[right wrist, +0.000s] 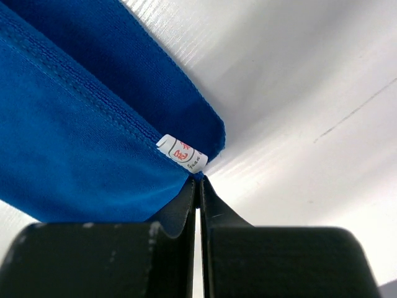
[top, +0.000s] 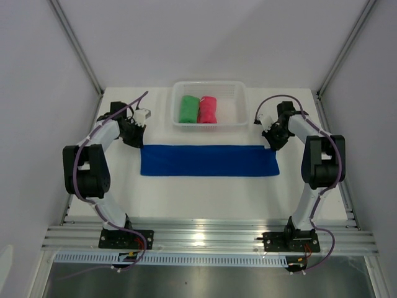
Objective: Roll the towels
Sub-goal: Fold the towel
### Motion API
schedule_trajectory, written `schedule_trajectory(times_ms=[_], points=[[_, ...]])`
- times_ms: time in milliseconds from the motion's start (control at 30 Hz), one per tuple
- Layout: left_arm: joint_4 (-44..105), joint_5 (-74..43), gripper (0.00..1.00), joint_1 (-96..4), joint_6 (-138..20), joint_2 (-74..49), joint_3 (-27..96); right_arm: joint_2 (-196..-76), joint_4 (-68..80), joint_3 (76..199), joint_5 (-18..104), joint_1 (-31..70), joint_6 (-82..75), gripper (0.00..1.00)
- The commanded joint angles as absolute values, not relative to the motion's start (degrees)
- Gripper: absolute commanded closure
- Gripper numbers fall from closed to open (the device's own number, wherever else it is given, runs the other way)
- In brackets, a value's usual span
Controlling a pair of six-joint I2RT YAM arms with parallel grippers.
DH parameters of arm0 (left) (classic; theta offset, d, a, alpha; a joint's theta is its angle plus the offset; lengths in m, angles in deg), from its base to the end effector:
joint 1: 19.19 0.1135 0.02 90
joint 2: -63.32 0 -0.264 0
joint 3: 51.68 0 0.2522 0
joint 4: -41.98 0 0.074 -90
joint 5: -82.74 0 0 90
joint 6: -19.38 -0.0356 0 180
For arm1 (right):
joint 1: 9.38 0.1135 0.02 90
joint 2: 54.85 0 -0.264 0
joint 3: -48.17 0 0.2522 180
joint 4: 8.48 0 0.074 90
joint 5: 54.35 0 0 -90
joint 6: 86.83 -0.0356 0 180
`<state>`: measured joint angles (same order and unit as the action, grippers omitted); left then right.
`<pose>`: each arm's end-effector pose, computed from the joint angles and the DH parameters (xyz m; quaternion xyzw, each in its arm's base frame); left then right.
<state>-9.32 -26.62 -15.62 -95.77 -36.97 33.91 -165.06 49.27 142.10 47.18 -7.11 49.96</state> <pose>0.3549 0.0103 0.2110 0.2149 0.9406 -0.1085 0.2393 0.3827 0.0223 0.1859 -0.4218 0.8906 0.0397 0.1656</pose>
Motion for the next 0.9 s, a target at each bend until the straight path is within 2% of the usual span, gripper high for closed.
schedule_trajectory(times_ms=[0, 167, 700, 833, 867], points=[[-7.73, -24.14, 0.99, -14.97, -92.60, -37.76, 36.09, -166.82, 48.17, 144.46, 46.55, -7.36, 48.00, 1.00], [-7.46, -22.64, 0.99, -15.32, -90.49, -39.33, 36.35, -167.96, 46.33, 146.22, 46.37, -7.53, 44.66, 0.99], [-7.81, -23.61, 0.99, -16.38, -88.73, -42.24, 37.93, -171.92, 45.27, 146.57, 42.68, -7.44, 38.16, 0.82], [-7.81, -23.35, 0.99, -16.47, -88.90, -42.33, 37.67, -171.57, 44.57, 146.31, 43.20, -8.06, 35.96, 0.85], [-7.81, -23.52, 0.99, -16.47, -88.82, -42.33, 37.76, -171.31, 43.96, 146.14, 44.60, -8.23, 35.52, 0.90]])
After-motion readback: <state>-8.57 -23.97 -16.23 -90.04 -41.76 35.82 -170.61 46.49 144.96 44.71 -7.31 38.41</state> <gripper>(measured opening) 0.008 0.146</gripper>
